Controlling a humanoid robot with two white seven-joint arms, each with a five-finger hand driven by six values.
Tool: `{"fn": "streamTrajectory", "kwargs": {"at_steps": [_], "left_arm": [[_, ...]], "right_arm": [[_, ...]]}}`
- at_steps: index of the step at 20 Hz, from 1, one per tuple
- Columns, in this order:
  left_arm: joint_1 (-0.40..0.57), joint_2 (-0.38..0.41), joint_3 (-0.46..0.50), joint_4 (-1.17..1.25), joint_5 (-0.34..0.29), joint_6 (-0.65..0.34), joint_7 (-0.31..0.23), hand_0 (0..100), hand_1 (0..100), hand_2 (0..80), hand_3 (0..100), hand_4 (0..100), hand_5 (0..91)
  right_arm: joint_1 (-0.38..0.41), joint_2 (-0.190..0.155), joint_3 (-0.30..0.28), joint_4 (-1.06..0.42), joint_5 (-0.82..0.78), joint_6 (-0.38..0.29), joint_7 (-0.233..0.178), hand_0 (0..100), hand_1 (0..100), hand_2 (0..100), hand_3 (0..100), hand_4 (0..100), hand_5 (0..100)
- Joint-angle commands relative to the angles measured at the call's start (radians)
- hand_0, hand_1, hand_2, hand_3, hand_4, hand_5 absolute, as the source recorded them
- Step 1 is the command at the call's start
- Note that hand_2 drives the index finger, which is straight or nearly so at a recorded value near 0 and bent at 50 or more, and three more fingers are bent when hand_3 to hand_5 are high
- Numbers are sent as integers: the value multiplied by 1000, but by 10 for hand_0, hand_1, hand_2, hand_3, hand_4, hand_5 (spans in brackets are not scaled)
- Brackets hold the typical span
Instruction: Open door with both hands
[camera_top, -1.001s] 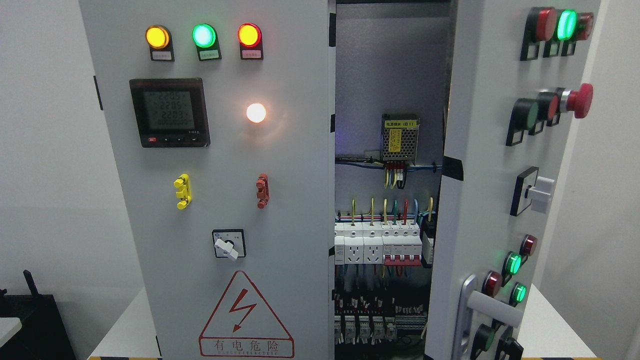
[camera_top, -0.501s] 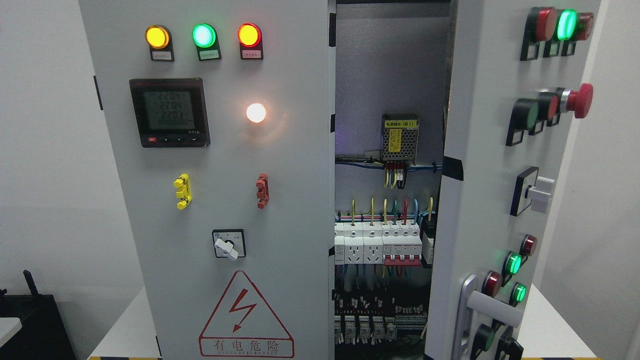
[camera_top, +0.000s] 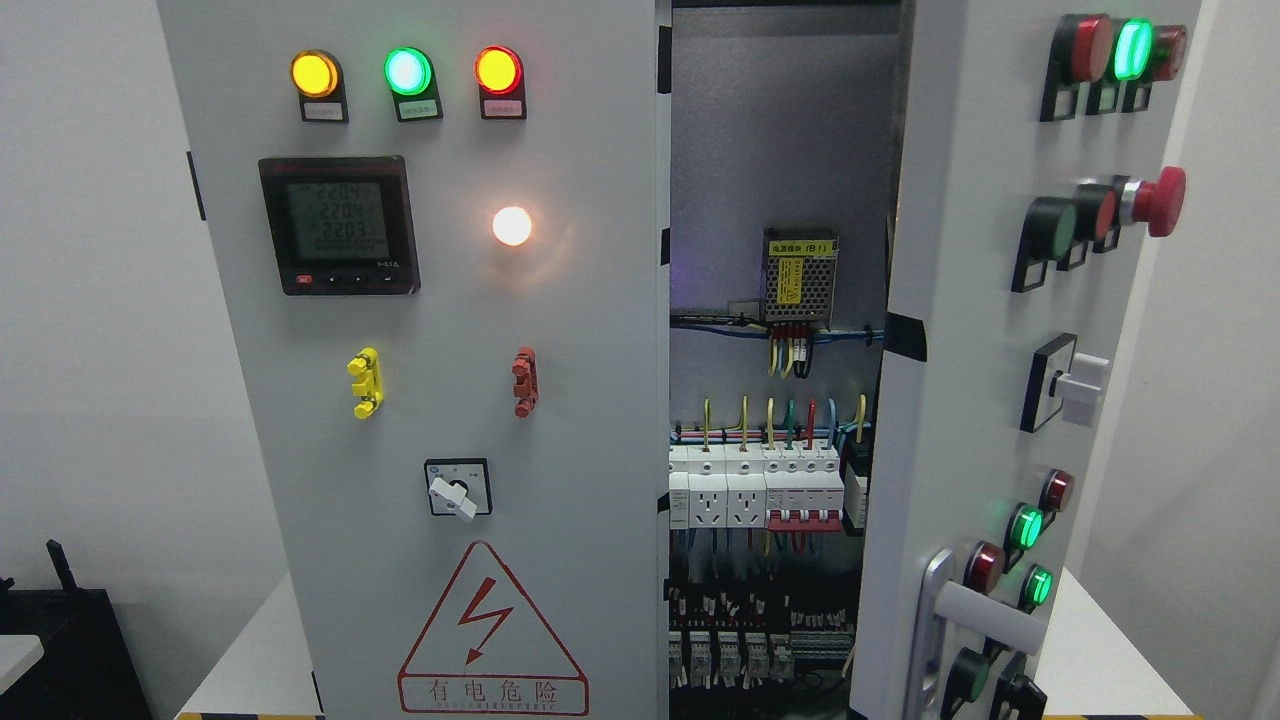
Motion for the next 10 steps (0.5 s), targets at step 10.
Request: {"fn": "streamTrajectory", "kwargs": {"at_steps": [10], "left_arm": [[550,395,-25,-1227,448,-207,-55,0,0,0,0,32,0]], "right_arm": [[0,0,0,0,-26,0,0,0,0,0,0,0,0]]}}
